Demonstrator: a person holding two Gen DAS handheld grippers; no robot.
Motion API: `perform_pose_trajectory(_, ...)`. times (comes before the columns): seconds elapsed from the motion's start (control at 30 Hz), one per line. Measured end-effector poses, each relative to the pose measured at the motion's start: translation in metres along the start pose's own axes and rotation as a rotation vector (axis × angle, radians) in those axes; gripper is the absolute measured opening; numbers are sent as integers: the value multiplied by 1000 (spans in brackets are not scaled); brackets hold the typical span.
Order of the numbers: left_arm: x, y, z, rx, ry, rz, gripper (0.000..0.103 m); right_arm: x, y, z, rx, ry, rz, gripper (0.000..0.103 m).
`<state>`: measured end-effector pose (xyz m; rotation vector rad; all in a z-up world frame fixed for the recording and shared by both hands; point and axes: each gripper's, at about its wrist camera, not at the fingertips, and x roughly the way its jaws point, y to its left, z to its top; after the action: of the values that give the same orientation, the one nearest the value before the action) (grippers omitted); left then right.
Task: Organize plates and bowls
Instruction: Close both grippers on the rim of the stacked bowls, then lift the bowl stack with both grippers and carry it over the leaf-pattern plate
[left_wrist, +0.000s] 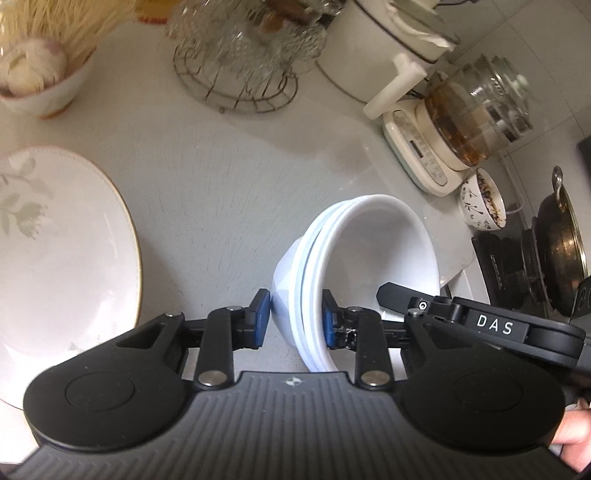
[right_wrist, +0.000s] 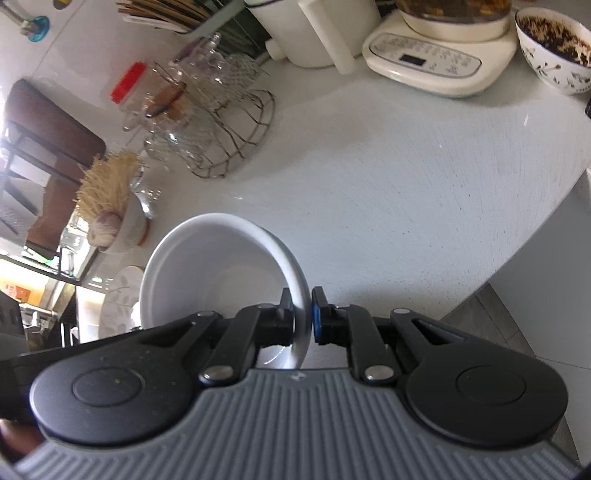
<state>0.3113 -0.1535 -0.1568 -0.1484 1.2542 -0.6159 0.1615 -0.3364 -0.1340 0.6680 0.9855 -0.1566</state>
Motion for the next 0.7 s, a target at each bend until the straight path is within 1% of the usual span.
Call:
perform_pose_trajectory(0.2,-21,-10,2,39,-29,24,33,-10,9,1,0,-12,15,12)
perform_pose_trajectory(0.47,-46,-7,3,32,-52,-6,33,-29,26,3,-25,-42,19,13)
perform_pose_trajectory(0.7,-71,0,3,23,-92,-8,33,-38,46,1,-70,-66,34,13)
